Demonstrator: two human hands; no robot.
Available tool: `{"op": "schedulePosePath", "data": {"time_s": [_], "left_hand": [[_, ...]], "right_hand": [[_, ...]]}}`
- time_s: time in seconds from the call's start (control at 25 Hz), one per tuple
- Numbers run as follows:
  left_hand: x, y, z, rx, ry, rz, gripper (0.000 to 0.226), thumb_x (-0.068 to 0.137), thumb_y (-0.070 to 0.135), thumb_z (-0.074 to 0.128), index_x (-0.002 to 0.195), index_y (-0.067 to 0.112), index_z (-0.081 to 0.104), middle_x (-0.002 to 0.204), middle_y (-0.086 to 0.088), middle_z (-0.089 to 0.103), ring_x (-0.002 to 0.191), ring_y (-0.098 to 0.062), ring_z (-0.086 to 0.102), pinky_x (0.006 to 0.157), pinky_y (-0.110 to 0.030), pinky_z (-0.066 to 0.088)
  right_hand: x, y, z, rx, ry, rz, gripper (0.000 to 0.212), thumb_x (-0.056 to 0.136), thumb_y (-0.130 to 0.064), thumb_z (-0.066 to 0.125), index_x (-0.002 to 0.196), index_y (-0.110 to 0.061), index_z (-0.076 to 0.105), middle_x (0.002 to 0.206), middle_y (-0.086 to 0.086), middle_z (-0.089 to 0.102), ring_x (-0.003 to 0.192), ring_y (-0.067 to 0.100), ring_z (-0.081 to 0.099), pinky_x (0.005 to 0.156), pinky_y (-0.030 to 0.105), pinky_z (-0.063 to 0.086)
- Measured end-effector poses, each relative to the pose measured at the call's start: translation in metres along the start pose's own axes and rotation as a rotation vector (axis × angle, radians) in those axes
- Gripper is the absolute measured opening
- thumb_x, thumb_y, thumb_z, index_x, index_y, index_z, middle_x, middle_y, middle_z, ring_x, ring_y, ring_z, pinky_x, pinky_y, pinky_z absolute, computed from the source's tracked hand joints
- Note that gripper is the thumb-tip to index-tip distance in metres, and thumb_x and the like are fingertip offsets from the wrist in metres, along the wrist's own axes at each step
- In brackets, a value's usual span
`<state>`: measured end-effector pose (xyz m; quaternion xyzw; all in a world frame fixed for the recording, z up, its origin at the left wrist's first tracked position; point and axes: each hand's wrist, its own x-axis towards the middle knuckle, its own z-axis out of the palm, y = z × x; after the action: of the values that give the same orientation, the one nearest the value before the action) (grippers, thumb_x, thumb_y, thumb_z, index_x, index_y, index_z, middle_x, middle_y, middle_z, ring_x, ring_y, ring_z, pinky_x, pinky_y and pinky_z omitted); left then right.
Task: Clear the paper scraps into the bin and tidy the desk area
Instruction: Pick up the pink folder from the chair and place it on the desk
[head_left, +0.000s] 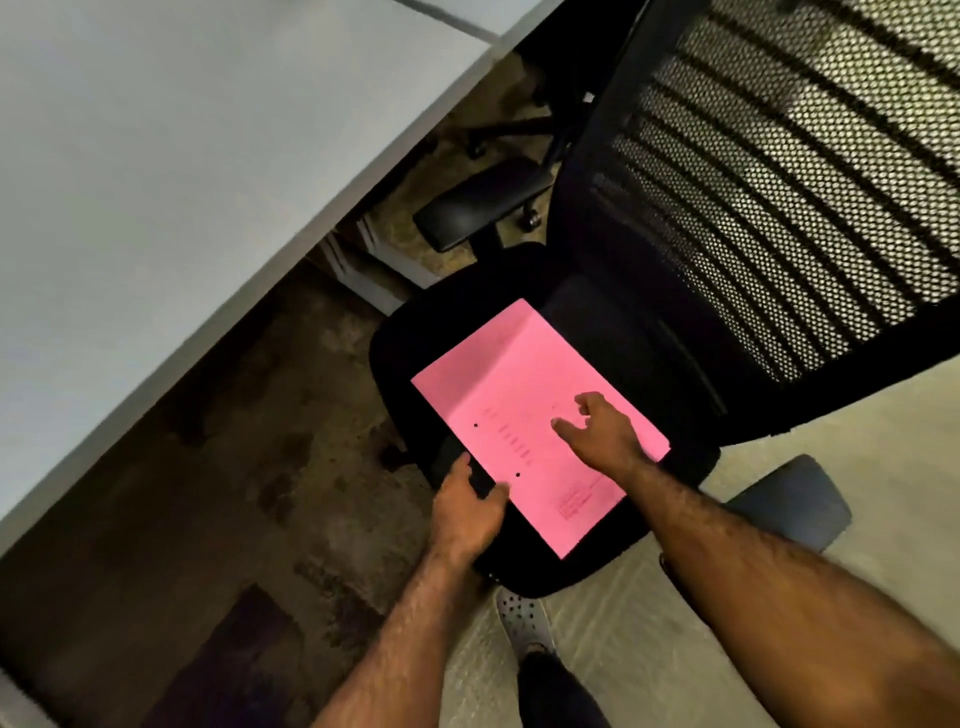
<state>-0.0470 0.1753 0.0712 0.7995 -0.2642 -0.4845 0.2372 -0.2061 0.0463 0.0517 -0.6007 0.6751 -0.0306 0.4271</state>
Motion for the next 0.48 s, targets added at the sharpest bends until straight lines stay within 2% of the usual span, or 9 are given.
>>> {"op": "schedulePosePath", "data": {"time_s": [0.16,0.24,0.32,0.36,0.48], "left_hand": [[0.037,0.002,0.028,-0.062,-0.045,-0.111,0.076,0.085,0.025,0.069,0.148,0.012,0.027,0.144,-0.010,0.047,0.125,-0.026,0.050,0.105,-0.039,0.044],[0.044,0.002,0.039,-0.041,0.002,-0.149,0.062,0.086,0.020,0.068,0.138,0.011,0.036,0.133,-0.010,0.056,0.103,-0.020,0.055,0.091,-0.028,0.045],[0.048,0.003,0.045,-0.052,0.058,-0.198,0.049,0.084,0.015,0.066,0.127,0.017,0.044,0.120,-0.008,0.063,0.089,-0.017,0.054,0.081,-0.026,0.043],[0.049,0.002,0.046,-0.071,0.067,-0.234,0.049,0.083,0.014,0.065,0.126,0.017,0.045,0.118,-0.007,0.064,0.090,-0.018,0.056,0.081,-0.028,0.046],[0.046,-0.003,0.053,-0.125,0.049,-0.321,0.059,0.082,0.012,0.062,0.136,0.021,0.039,0.125,-0.008,0.060,0.108,-0.027,0.058,0.093,-0.036,0.049]], "right_hand": [[0.042,0.043,-0.011,-0.104,0.114,0.118,0.074,0.079,-0.037,0.075,0.139,-0.008,0.042,0.140,0.016,0.049,0.128,0.033,0.047,0.106,0.041,0.043],[0.052,0.058,-0.016,-0.208,0.105,0.171,0.083,0.076,-0.040,0.077,0.141,-0.007,0.037,0.141,0.017,0.047,0.129,0.036,0.045,0.105,0.046,0.043],[0.056,0.068,-0.019,-0.285,0.059,0.201,0.085,0.075,-0.041,0.077,0.141,-0.008,0.035,0.140,0.018,0.045,0.127,0.036,0.044,0.102,0.045,0.044],[0.057,0.070,-0.019,-0.320,0.037,0.202,0.085,0.074,-0.040,0.078,0.141,-0.009,0.036,0.139,0.018,0.044,0.126,0.036,0.044,0.100,0.044,0.044],[0.061,0.075,-0.027,-0.368,-0.042,0.220,0.080,0.076,-0.042,0.076,0.138,-0.009,0.039,0.137,0.016,0.043,0.126,0.034,0.042,0.096,0.042,0.046]]}}
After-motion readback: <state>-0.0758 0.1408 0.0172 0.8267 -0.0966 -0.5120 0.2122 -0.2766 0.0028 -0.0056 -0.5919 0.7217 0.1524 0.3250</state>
